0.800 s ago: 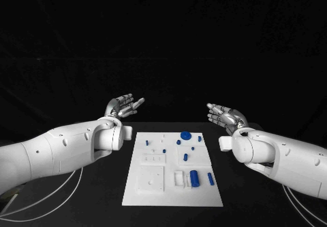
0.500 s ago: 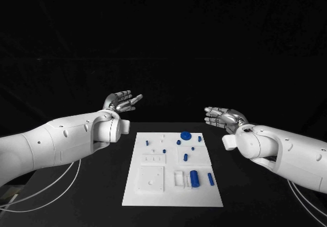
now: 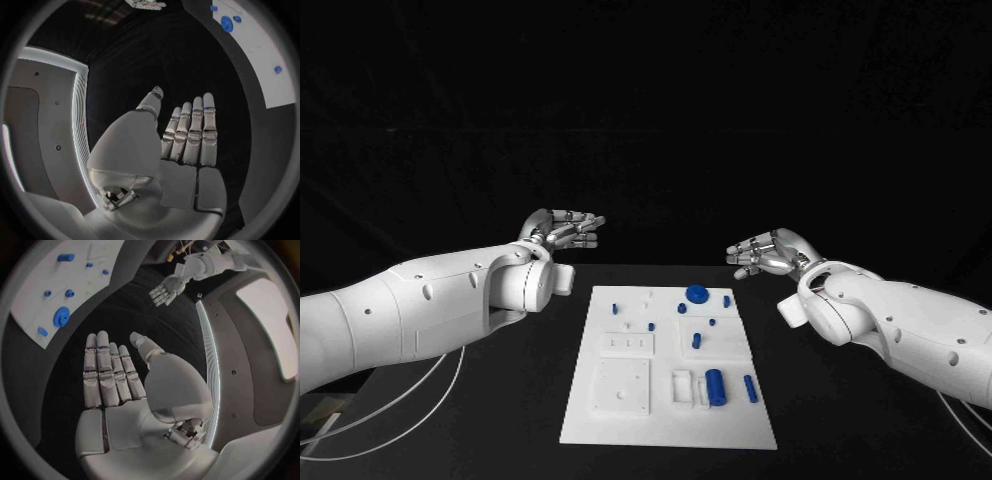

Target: Assemble the parts on the task board

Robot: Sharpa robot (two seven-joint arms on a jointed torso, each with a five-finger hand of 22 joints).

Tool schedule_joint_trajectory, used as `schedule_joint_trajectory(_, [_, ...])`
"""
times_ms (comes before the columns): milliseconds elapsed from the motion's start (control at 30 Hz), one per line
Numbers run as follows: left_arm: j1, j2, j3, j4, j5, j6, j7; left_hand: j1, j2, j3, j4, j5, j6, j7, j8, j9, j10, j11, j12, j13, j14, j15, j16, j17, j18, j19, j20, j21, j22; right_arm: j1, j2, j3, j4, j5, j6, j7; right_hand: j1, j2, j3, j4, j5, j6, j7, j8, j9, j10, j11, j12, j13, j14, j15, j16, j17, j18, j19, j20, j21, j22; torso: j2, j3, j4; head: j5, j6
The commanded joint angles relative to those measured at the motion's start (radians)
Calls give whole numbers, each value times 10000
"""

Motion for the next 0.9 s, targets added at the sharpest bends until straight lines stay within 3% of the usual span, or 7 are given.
schedule_joint_trajectory(33, [100,-153,7,288,-400,745,-12,122,149,19,-230,3,491,-115,27,15,551,-175,38,-8,510,-207,42,19,-226,229,-264,304,142,59,172,17,-223,-3429,238,266,-15,-280,156,-220,163,305,-110,-10,5,381,-179,-5,7,1232,-397,357,414,170,1215,-492,549,197,172,-47,131,-26,109])
schedule_joint_trajectory(167, [189,-368,8,663,-580,857,2,251,213,132,-393,22,787,-208,-7,18,1260,-424,24,-1,1092,-492,291,73,-361,464,-598,839,460,154,372,25,-418,-4797,444,185,-126,-367,154,-441,151,559,-233,-27,-2,799,-382,1,13,1487,-727,2266,1836,88,2360,-1040,1342,607,309,-76,231,-65,163])
schedule_joint_trajectory(267, [280,-550,8,1039,-669,888,16,301,202,207,-559,27,933,-251,-50,20,1483,-517,26,-1,1400,-645,502,111,-478,382,-802,1391,842,241,516,28,-503,-5824,609,26,-380,-408,411,-705,102,593,-250,-27,-5,816,-407,-9,10,1166,-792,4291,3594,108,2591,-1217,2256,1299,448,-88,325,-136,225])
schedule_joint_trajectory(333, [329,-653,8,1272,-703,905,20,253,207,227,-609,34,951,-265,-65,17,1546,-543,28,-1,1397,-672,607,116,-535,185,-853,1706,1087,285,599,30,-553,-6341,674,-101,-411,-406,523,-679,90,575,-271,-28,-3,782,-414,-7,10,1360,-862,4909,4077,155,2881,-1280,2729,1629,525,-97,379,-180,238])
schedule_joint_trajectory(400, [371,-763,8,1543,-739,926,27,182,207,257,-666,23,979,-269,-57,21,1577,-545,32,1,1352,-676,730,114,-549,-118,-866,2124,1419,338,724,32,-646,-6944,740,-296,-574,-602,1013,-687,113,575,-278,-32,1,759,-423,-42,9,715,-809,6455,5413,212,2532,-1289,3796,2666,587,-96,416,-203,214])
schedule_joint_trajectory(667, [504,-1072,10,2330,-786,1001,49,-50,152,283,-723,11,928,-262,-63,19,1496,-520,33,3,1183,-639,927,84,-525,-689,-800,2766,1943,423,1108,34,-779,-9004,1120,-1200,-536,-673,959,-640,-143,507,-298,-33,-2,553,-373,-9,14,849,-685,7224,5467,406,2338,-1107,4717,3900,905,-120,632,-409,253])
schedule_joint_trajectory(900, [587,-1177,14,2707,-791,1014,45,-111,133,265,-701,10,903,-255,-63,20,1440,-500,34,4,1144,-618,920,74,-522,-718,-775,2744,1927,430,1438,34,-918,-10425,1275,-1879,-429,-762,672,-620,-443,384,-285,-40,-7,266,-299,-6,16,833,-587,7424,5216,286,2402,-1025,4767,4317,1090,-139,760,-502,300])
